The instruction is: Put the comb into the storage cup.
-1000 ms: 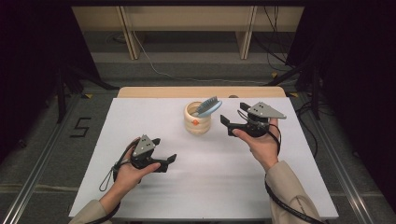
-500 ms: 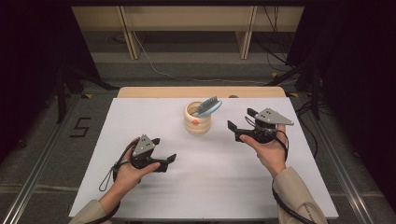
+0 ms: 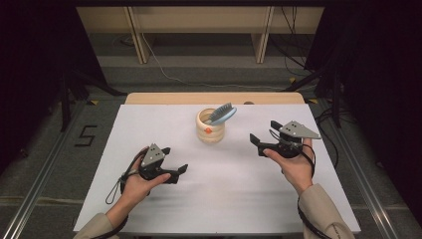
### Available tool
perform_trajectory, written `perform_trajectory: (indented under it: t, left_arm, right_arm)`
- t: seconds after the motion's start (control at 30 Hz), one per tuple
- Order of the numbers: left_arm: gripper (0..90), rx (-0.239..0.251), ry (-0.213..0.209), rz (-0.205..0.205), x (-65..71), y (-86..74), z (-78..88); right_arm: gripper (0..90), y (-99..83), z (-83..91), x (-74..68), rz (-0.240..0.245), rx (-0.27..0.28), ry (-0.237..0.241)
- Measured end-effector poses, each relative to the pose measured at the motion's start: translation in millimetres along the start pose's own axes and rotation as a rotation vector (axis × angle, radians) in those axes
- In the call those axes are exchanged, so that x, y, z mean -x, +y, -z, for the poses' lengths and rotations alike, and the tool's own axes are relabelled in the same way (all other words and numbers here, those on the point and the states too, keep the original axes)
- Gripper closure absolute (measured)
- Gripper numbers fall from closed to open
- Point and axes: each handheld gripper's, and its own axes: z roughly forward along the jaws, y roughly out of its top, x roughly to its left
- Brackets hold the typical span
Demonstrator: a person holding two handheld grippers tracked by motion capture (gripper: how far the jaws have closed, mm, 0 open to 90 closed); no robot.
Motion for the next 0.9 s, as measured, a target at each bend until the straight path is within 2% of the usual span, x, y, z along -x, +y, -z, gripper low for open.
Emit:
perform_trajectory:
  t: [0.3,0.9]
  left_arm:
    - [10.9,0.0,0.001,0.001,-0.2,0.2,0.4]
    - [10.9,0.002,0.004,0.005,-0.6,0.2,0.9]
  right_arm:
    - [11.0,-6.2,10.8,5.8,-0.012,-0.007,-0.013]
    - [10.6,-15.3,26.9,9.1,-0.006,-0.024,-0.03]
